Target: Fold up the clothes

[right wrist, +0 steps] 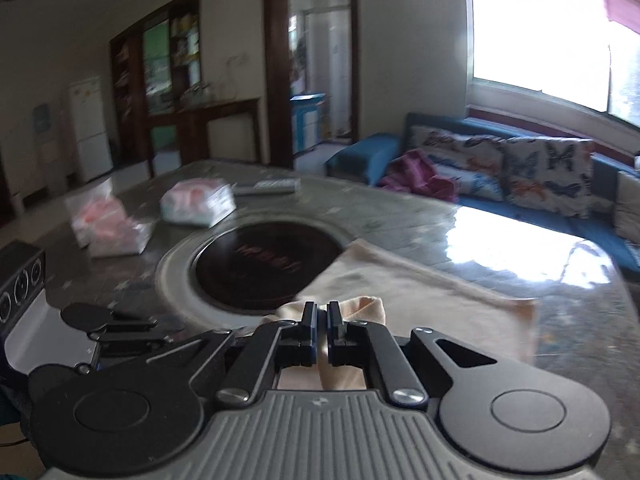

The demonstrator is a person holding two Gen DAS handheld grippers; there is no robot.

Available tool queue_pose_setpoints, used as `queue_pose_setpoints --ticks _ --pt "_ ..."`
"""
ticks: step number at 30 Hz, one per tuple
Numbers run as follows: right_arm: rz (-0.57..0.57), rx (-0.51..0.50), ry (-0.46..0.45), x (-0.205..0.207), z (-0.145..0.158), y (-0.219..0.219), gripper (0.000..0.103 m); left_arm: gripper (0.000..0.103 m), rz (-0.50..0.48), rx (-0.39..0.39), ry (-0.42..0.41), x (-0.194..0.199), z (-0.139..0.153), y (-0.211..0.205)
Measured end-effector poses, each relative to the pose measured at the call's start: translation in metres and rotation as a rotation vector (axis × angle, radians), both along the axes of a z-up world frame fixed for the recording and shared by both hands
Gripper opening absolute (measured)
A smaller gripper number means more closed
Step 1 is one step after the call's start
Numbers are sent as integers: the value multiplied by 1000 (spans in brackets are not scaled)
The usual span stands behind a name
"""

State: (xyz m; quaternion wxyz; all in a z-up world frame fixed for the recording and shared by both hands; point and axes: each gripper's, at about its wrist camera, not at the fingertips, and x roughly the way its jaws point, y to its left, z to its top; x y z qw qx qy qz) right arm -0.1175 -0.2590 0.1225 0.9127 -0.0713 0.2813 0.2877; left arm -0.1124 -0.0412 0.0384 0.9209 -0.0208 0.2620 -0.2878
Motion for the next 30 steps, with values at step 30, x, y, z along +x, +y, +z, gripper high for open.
queue_pose_setpoints --ticks 30 --pt "-304 -75 146 -36 -57 -113 21 33 -5 32 1 24 -1 -26"
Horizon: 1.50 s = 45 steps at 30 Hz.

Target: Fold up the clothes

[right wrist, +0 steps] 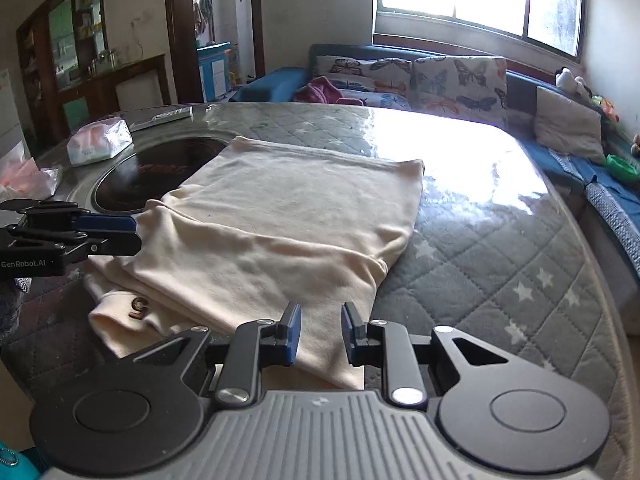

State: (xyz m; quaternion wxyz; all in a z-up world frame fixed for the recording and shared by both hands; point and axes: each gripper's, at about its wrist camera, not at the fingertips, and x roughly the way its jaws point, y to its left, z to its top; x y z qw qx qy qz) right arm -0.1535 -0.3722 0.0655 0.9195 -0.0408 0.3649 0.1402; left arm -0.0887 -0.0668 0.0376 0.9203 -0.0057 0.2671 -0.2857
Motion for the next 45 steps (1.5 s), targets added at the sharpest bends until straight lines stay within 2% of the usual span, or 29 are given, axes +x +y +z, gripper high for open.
queue_pose_setpoints --ticks 4,7,11,15,22,28,31,34,40,45 --pt "19 -2 21 2 -11 -4 21 32 45 38 27 1 -9 -1" --pt "47 -5 -4 4 -4 -8 21 28 70 60 27 -1 -11 0" --pt "57 11 -62 24 7 -9 21 26 95 83 29 -3 -9 -2" --pt "62 34 -47 47 -4 -8 20 22 125 129 22 -6 -9 -5" --pt "4 21 -65 50 -10 -19 20 22 122 121 -10 -7 6 -10" --pt "57 42 -91 41 -5 -5 20 22 52 95 -26 15 11 -37" --pt "65 27 -82 43 -10 1 20 22 89 128 5 27 3 -38" --pt "58 22 -75 45 -12 0 20 22 125 125 45 29 -4 -25" --pt "59 36 -89 49 -8 3 21 23 134 112 36 25 1 -18" --pt "71 15 -77 57 -14 9 22 23 135 165 41 30 -5 -26"
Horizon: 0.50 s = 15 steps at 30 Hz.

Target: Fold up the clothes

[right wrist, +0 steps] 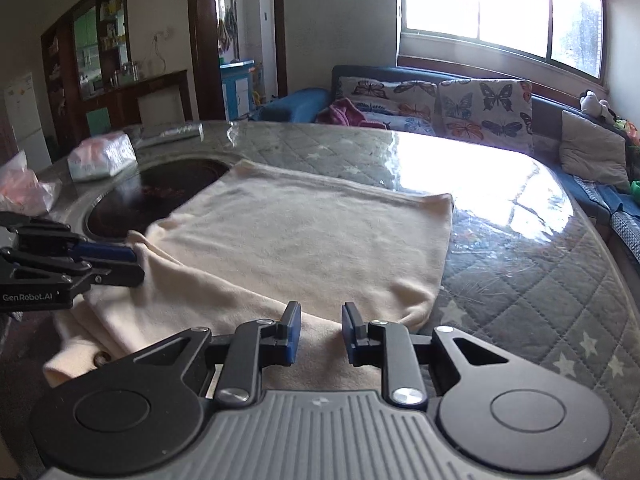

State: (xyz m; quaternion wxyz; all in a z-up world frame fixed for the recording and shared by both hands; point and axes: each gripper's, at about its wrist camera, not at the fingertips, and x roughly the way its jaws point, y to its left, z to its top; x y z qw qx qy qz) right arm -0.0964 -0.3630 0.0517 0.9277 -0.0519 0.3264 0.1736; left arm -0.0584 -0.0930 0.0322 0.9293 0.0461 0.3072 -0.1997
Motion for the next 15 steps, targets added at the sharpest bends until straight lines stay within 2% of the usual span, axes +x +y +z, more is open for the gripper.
queue_pose_setpoints --ticks 7,9,12,15 --pt "39 -50 -21 -17 10 0 28 24 -4 26 -20 -14 2 9" --pt "66 -54 -19 -25 12 2 28 24 -28 16 -32 -19 5 6" --pt "105 -57 0 -36 9 6 34 26 -78 52 -36 -24 2 -2" --pt "124 -79 17 -48 4 9 34 29 -112 80 -39 -30 -2 -2"
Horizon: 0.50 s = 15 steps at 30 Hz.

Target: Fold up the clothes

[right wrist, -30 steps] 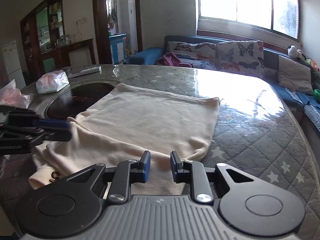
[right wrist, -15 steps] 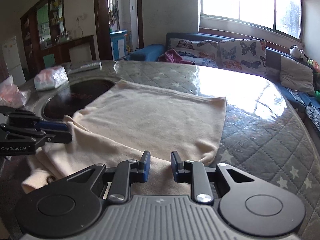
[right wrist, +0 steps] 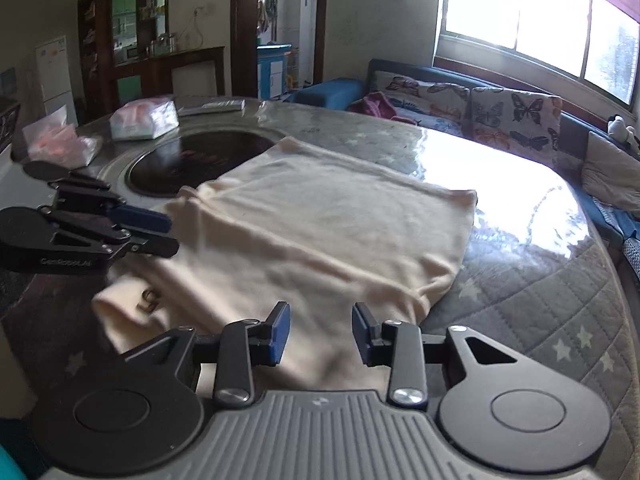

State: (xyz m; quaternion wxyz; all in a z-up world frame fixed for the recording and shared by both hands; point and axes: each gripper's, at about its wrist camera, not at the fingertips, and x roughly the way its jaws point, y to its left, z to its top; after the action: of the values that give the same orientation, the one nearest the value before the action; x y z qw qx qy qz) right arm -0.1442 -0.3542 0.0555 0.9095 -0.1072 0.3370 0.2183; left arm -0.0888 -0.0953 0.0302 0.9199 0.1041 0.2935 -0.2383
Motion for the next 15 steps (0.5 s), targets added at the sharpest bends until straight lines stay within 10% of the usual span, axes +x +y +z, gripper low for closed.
queue_pose_setpoints --ticks 15 --pt "105 -130 -26 -50 11 -9 47 38 -275 309 -162 -69 -5 12"
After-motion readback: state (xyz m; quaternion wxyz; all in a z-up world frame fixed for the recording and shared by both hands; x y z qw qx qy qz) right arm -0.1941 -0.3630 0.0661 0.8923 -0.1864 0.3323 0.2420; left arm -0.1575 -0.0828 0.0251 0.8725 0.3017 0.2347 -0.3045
